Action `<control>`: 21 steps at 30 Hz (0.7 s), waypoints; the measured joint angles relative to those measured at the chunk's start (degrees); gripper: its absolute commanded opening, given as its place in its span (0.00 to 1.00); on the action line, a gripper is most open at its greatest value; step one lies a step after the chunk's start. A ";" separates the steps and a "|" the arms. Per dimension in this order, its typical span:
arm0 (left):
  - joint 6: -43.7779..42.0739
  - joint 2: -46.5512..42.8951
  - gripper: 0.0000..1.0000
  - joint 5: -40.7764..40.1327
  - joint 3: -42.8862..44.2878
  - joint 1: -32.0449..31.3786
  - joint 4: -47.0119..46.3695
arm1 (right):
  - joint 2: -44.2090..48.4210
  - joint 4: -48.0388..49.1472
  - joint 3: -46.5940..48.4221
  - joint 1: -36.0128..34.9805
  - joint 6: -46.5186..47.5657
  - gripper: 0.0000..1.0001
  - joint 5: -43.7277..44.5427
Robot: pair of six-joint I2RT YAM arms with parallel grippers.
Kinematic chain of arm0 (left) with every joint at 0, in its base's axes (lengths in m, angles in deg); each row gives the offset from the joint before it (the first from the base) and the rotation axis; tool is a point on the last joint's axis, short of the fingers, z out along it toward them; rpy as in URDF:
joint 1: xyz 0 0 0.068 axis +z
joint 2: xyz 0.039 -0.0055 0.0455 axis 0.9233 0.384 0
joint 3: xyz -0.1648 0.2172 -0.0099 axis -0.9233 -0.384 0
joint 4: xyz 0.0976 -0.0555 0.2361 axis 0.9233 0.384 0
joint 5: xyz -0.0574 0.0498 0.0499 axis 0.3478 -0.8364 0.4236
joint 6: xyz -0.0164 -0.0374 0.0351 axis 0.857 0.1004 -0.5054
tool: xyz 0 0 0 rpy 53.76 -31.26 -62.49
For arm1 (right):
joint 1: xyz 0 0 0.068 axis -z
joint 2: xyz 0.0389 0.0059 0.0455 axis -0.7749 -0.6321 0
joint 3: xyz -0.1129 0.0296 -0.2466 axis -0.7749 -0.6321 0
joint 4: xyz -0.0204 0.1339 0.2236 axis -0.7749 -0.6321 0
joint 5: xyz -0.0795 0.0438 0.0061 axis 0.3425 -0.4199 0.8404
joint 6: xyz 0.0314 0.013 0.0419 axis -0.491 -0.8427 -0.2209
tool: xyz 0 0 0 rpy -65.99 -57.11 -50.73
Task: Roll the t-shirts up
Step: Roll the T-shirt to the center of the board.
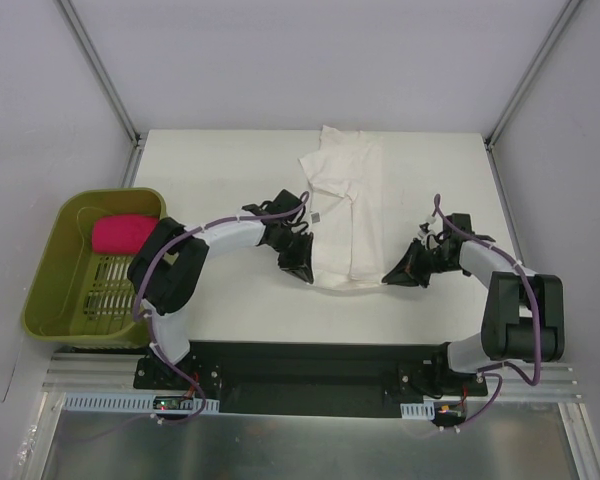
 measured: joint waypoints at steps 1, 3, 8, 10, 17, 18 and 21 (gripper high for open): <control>0.00 0.44 0.10 -0.24 0.57 0.00 0.07 | -0.37 0.31 0.02 0.00 -0.11 0.01 0.02; -0.04 0.98 0.19 -0.26 1.36 0.04 0.15 | -1.20 1.07 0.04 0.00 -0.37 0.03 0.04; 0.11 1.07 0.27 -0.15 1.73 2.19 0.96 | -3.19 3.43 1.62 0.00 -1.62 0.22 0.04; 0.09 0.81 0.31 -0.28 1.62 3.78 1.60 | -3.37 4.26 2.95 0.00 -1.95 0.32 0.11; -2.99 -4.02 0.33 -4.72 0.70 8.66 3.67 | -3.74 7.26 11.80 0.00 -0.90 0.41 1.22; -4.50 -4.68 0.33 -4.63 0.81 8.50 3.85 | -3.74 7.13 12.55 0.00 0.00 0.41 1.42; -10.34 -5.99 0.36 -3.65 1.29 7.28 4.42 | -3.52 5.42 13.77 -0.02 5.38 0.40 2.32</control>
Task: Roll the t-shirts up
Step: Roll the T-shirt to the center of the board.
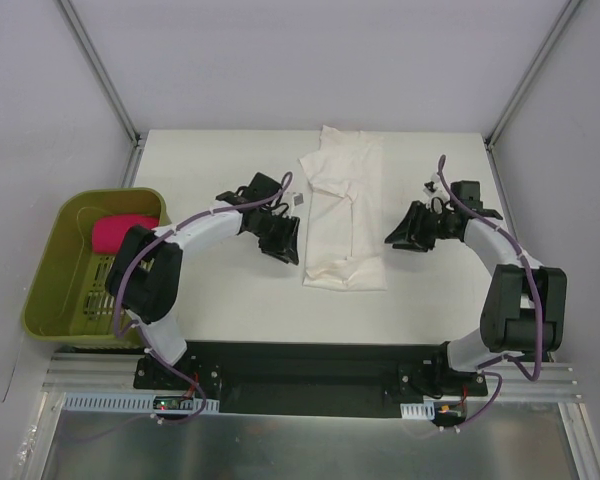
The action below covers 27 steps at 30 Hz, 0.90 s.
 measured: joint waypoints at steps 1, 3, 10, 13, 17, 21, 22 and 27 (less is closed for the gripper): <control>-2.49 -0.39 0.35 0.07 0.00 -0.76 0.17 | 0.24 -1.07 0.00 -0.02 2.49 0.40 0.31; -6.45 -0.96 0.33 0.46 -0.02 -2.69 0.48 | 0.74 -3.50 0.00 -0.31 7.67 0.39 0.96; -13.49 -0.15 0.04 6.10 1.18 -9.75 0.44 | 2.58 -7.82 0.00 -0.96 16.85 0.39 1.84; -13.49 4.35 0.03 9.55 4.90 -9.97 -0.31 | 2.58 -8.09 0.00 -0.96 17.44 0.39 1.90; -13.07 10.05 0.00 11.67 7.67 -10.03 -1.31 | 2.58 -8.13 0.00 -0.96 17.75 0.39 2.03; -13.09 14.60 0.00 12.41 9.62 -10.34 -1.29 | 2.58 -8.11 0.00 -0.92 17.75 0.39 2.08; -13.29 15.56 0.00 12.20 10.36 -10.43 -1.29 | 2.58 -8.11 0.00 -0.90 17.75 0.39 2.08; -14.51 19.08 0.00 7.21 17.18 -9.84 -0.72 | 2.58 -8.11 0.00 -0.74 18.36 0.40 2.62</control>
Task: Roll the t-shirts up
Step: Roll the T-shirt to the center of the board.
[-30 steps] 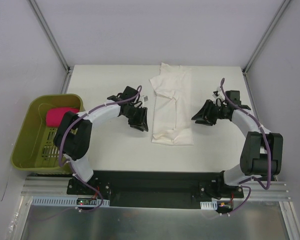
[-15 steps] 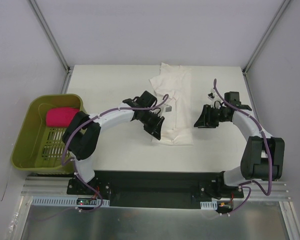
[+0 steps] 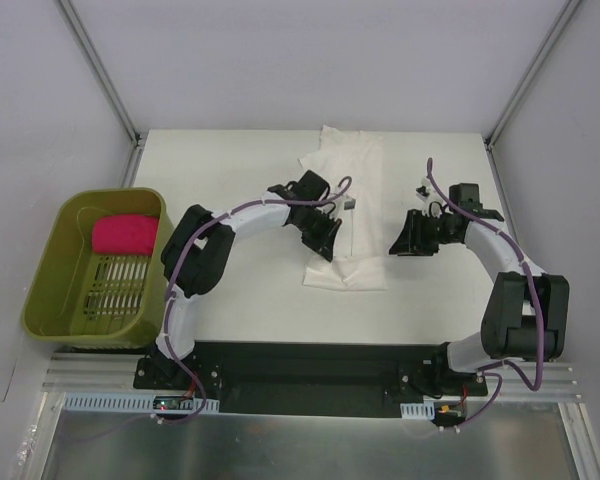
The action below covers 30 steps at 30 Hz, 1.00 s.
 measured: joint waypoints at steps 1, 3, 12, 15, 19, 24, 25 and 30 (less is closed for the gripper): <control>-0.31 0.39 0.00 -1.07 1.57 0.44 -0.20 | 0.00 0.04 0.00 0.02 0.11 0.41 0.17; -0.68 1.51 0.02 -3.69 6.03 2.67 -0.66 | -0.11 0.04 0.00 0.02 0.48 0.45 0.72; -9.97 -7.02 0.41 -8.50 -2.12 9.07 -3.08 | -2.03 -0.33 6.71 0.15 4.92 0.65 2.64; -18.71 -16.68 0.45 -8.96 -12.37 4.92 -4.42 | -2.01 -0.48 9.22 -0.13 9.03 0.66 2.86; -31.10 -29.00 0.47 -9.31 -25.70 -1.55 -10.40 | -0.90 -1.14 9.57 -0.87 16.15 0.68 5.51; -42.95 -31.89 0.47 -10.93 -35.30 -5.68 -19.52 | 2.71 -0.76 7.50 -1.84 22.95 0.69 8.17; -44.33 -31.12 0.47 -11.65 -36.20 -6.27 -21.40 | 3.76 -0.52 6.54 -2.23 24.13 0.69 8.66; -48.13 -27.93 0.46 -15.41 -40.30 -8.72 -31.78 | 10.97 2.36 -0.87 -5.11 29.16 0.69 12.96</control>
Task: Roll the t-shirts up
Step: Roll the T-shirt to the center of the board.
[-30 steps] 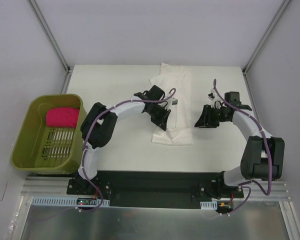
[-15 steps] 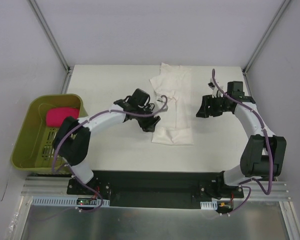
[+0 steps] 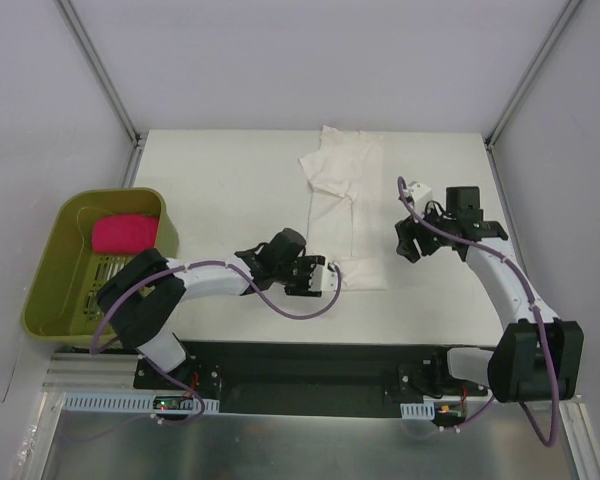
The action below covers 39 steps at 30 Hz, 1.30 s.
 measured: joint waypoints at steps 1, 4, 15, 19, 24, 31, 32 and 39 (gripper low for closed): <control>-0.74 0.61 0.46 -0.50 -0.70 -0.57 -1.62 | 1.25 0.39 -1.18 -0.37 0.61 0.69 0.81; -2.84 2.93 0.42 -2.32 -1.57 -2.01 -4.74 | 5.46 1.53 -4.66 -0.81 2.32 0.69 3.52; 1.27 7.10 0.00 -5.22 4.39 -2.97 0.44 | 22.03 7.56 -18.47 -7.48 16.63 0.75 2.95; 11.93 7.54 0.00 0.55 8.96 -0.04 7.15 | 25.44 7.96 -24.94 -13.92 25.49 0.75 0.79; 26.14 8.31 0.00 8.74 12.00 4.13 10.38 | 23.61 9.81 -26.91 -18.36 30.84 0.79 -0.55; 40.28 9.57 0.00 17.11 12.15 6.03 12.31 | 17.81 13.57 -27.50 -22.97 32.28 0.82 -1.18; 41.70 9.75 0.00 18.14 12.15 6.21 12.31 | 17.03 13.99 -27.50 -23.37 32.28 0.82 -1.22; 49.59 11.30 0.00 23.17 12.57 10.36 12.00 | 11.45 14.69 -27.15 -25.73 32.06 0.82 -1.49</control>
